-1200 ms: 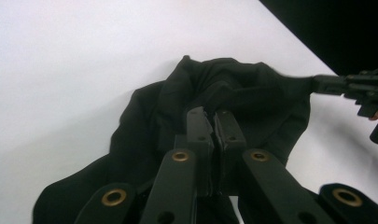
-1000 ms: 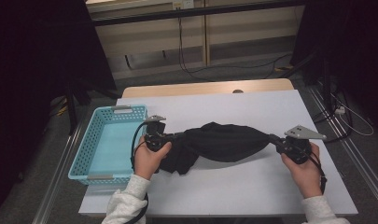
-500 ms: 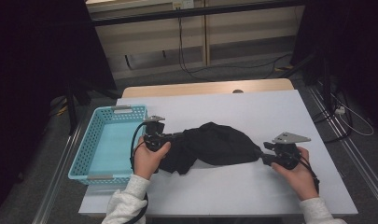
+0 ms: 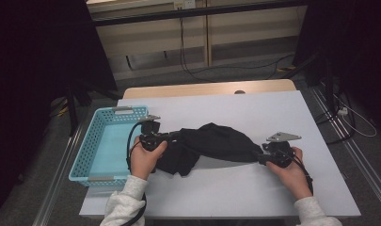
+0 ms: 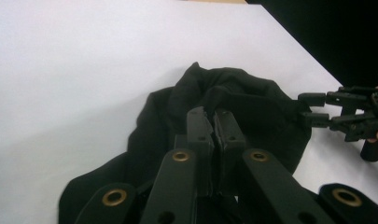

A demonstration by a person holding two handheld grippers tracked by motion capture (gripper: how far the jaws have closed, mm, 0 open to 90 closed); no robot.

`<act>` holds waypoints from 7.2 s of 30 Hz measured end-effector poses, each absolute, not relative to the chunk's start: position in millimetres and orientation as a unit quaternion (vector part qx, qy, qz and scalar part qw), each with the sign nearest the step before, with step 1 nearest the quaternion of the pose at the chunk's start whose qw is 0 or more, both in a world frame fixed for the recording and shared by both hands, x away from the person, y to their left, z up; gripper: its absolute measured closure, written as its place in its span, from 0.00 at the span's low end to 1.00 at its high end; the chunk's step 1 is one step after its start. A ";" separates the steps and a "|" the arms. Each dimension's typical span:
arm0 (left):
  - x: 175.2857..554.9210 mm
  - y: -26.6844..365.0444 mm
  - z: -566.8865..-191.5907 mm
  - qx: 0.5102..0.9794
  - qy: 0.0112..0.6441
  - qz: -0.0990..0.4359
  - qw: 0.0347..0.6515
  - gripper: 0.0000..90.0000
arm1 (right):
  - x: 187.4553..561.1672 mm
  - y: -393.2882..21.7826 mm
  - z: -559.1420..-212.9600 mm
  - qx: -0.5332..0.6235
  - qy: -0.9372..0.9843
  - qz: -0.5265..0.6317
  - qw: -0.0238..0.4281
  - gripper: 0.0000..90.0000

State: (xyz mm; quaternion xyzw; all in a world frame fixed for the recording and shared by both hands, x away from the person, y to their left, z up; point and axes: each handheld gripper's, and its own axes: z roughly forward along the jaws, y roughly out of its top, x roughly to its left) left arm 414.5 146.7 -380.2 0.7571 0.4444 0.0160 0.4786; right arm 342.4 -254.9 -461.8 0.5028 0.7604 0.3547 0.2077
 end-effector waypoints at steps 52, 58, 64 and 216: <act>399.1 118.7 -398.4 0.807 0.403 0.014 0.431 0.75 | 323.9 -267.6 -434.3 0.485 0.746 0.393 0.231 0.98; 381.9 118.0 -398.5 0.815 0.378 0.034 0.438 0.49 | 319.5 -256.5 -436.2 0.470 0.761 0.387 0.223 0.98; 364.0 120.3 -404.3 0.821 0.359 0.038 0.442 0.29 | 315.9 -249.4 -436.5 0.462 0.769 0.382 0.222 0.98; 467.6 161.8 -318.4 0.792 0.425 0.033 0.437 0.96 | 395.9 -255.0 -352.6 0.446 0.757 0.402 0.258 0.98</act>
